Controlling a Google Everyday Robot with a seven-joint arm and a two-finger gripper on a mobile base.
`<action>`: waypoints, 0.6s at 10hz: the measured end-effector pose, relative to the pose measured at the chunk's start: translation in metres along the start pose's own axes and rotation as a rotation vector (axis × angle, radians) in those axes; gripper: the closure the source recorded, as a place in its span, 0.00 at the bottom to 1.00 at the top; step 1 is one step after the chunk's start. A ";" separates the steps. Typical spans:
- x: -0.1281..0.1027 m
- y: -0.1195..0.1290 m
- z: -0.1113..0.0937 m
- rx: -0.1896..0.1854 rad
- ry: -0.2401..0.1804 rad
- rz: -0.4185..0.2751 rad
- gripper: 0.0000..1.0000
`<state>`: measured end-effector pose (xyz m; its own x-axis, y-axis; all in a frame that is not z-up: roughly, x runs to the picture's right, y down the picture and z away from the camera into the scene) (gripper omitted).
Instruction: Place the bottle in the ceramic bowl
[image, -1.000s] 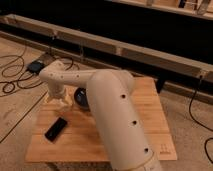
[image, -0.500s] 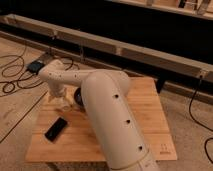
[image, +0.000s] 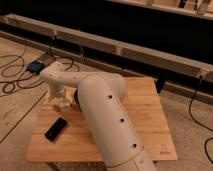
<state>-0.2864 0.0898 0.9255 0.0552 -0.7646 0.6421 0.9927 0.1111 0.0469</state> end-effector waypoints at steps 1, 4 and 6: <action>0.003 -0.002 0.004 0.003 0.002 -0.005 0.20; 0.012 -0.006 0.018 0.013 0.010 -0.022 0.20; 0.018 -0.012 0.028 0.023 0.014 -0.038 0.20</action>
<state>-0.3000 0.0930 0.9580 0.0190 -0.7773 0.6289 0.9914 0.0962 0.0889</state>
